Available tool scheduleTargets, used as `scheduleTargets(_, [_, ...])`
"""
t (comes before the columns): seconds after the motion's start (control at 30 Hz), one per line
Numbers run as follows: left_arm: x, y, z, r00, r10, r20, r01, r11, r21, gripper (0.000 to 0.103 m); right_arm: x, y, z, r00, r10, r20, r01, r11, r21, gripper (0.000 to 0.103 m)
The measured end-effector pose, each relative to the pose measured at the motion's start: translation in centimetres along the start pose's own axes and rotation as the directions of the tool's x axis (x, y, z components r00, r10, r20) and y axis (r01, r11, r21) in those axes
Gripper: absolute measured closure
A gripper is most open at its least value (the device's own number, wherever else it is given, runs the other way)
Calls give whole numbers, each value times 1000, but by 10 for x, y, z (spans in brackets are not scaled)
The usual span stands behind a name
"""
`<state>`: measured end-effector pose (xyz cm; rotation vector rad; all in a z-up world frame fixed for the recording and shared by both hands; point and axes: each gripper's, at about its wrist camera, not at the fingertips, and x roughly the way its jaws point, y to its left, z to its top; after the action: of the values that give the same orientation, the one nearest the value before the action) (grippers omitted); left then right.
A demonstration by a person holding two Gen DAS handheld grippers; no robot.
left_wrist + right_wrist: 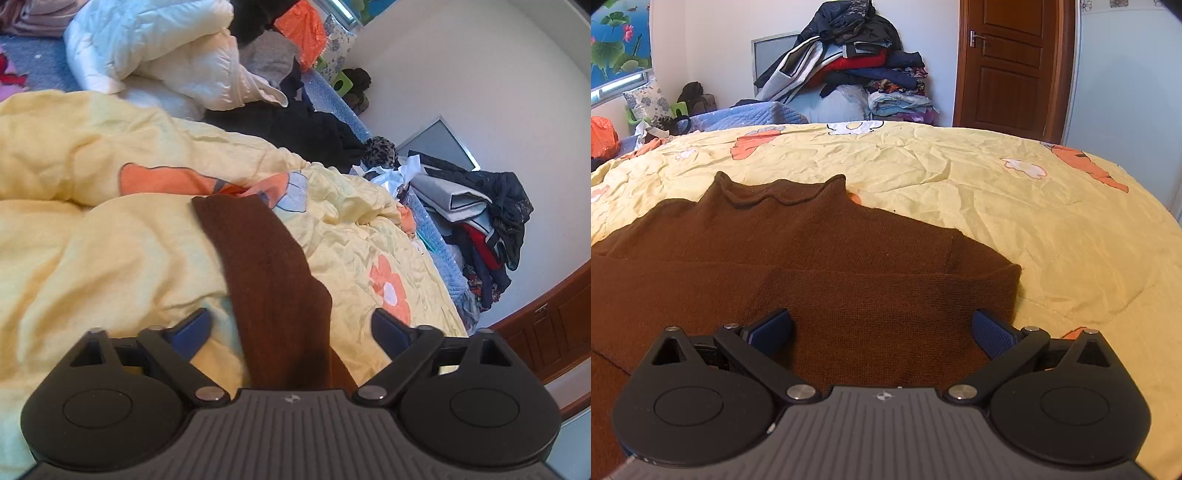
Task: Fold small clothes
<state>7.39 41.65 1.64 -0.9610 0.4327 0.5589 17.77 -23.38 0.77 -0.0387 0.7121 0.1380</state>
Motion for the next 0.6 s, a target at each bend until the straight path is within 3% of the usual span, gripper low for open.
scheduleTargets(0.07, [9, -3, 3, 998, 40, -39, -39, 999, 31, 92, 0, 0, 0, 1000, 0, 0, 0, 1000, 0, 0])
scheduleTargets(0.13, [14, -6, 1, 996, 83, -39, -80, 995, 67, 94, 0, 0, 0, 1000, 0, 0, 0, 1000, 0, 0])
scheduleTargets(0.23, [-3, -18, -5, 993, 115, 31, -118, 985, 124, 96, 0, 0, 0, 1000, 1, 1, -1, 1000, 0, 0])
scheduleTargets(0.33, [-39, -49, -15, 990, 70, 122, -96, 971, 220, 96, 1, -1, 1, 1000, 6, 3, -6, 1000, 6, 0])
scheduleTargets(0.4, [-64, -86, -33, 990, -12, 139, -33, 949, 313, 96, 1, -2, 1, 1000, 9, 4, -9, 1000, 10, 0])
scheduleTargets(0.47, [-87, -133, -70, 985, -134, 113, 68, 887, 456, 97, 0, -2, 1, 1000, 12, 7, -12, 1000, 17, 0])
scheduleTargets(0.53, [-105, -178, -119, 965, -259, 34, 189, 783, 593, 97, 0, -2, 0, 1000, 15, 10, -15, 1000, 24, 0])
scheduleTargets(0.6, [-114, -218, -181, 931, -344, -124, 333, 658, 676, 96, -1, -2, 0, 1000, 18, 13, -18, 999, 30, 0])
